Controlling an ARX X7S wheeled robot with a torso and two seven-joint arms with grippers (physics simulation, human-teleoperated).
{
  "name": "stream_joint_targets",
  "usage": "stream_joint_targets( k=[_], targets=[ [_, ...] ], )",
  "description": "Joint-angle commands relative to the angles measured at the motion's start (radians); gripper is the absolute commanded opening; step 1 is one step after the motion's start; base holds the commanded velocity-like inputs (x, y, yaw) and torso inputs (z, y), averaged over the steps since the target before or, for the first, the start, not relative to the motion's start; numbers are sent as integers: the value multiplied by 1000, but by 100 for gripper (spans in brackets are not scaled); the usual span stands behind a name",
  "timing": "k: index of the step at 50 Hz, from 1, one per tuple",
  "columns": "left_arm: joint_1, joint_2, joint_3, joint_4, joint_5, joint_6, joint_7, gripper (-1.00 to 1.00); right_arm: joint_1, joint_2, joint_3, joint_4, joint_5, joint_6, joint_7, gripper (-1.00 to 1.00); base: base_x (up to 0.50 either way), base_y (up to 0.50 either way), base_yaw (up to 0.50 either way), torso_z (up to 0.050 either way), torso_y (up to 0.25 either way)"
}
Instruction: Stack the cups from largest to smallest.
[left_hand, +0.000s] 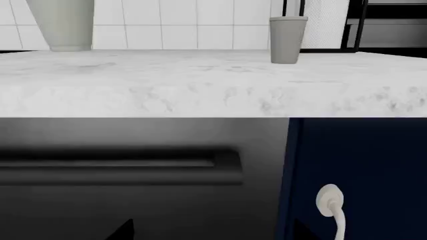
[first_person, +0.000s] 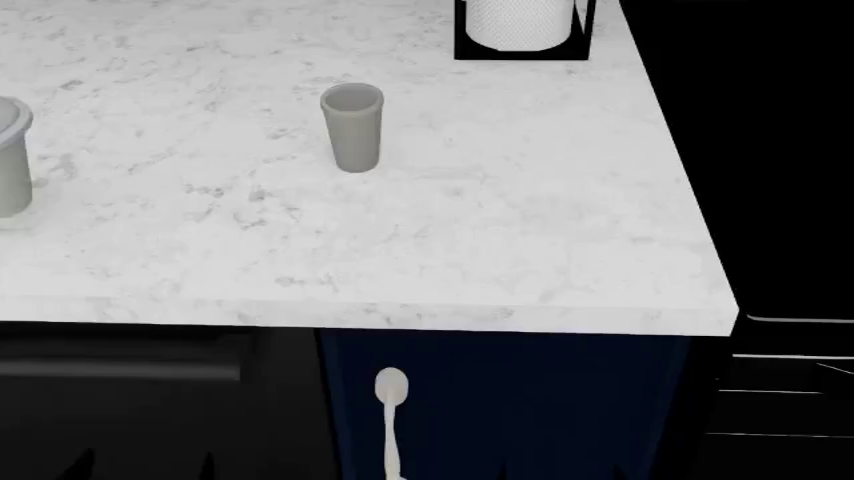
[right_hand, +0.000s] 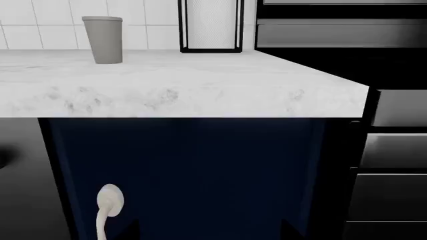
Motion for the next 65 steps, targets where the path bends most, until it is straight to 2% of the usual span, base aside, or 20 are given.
stream_joint_targets(
  k=[1, 28, 33, 34, 35, 36, 38, 46, 58, 64, 65],
  targets=[
    [-4, -65, 77, -6, -65, 7, -77, 100, 6, 17, -22, 16, 17, -11, 22, 100, 0, 0, 0, 0, 0],
    [-2, -97, 100, 42, -121, -26, -112, 100, -7, 76, -86, -63, 52, 30, 106, 100, 0, 0, 0, 0, 0],
    [14, -123, 102, 166, -124, -102, -128, 100, -8, 110, -109, -235, 17, 179, 112, 100, 0, 0, 0, 0, 0],
    [24, -136, 113, 177, -93, -53, -128, 100, -8, 113, -106, -261, 24, 200, 111, 100, 0, 0, 0, 0, 0],
    [26, -136, 98, 251, -140, -166, -133, 100, -8, 118, -99, -311, 30, 245, 113, 100, 0, 0, 0, 0, 0],
    [25, -141, 86, 283, -160, -208, -136, 100, -5, 121, -89, -360, 42, 298, 115, 100, 0, 0, 0, 0, 0],
    [23, -153, 87, 330, -152, -223, -143, 100, -3, 122, -79, -402, 55, 342, 120, 100, 0, 0, 0, 0, 0],
    [-44, -187, 53, 499, -222, -437, -165, 100, 31, 144, -53, -697, 69, 634, 158, 100, 0, 0, 0, 0, 0],
    [-115, -235, 20, 640, -299, -623, -171, 100, 100, 178, -43, -877, 84, 893, 179, 100, 0, 0, 0, 0, 0],
    [-149, -250, 0, 655, -326, -683, -177, 100, 104, 187, -40, -892, 89, 916, 180, 100, 0, 0, 0, 0, 0],
    [-196, -258, -49, 696, -380, -773, -189, 100, 111, 192, -32, -928, 96, 937, 175, 100, 148, 500, 0, 0, 0]
  ],
)
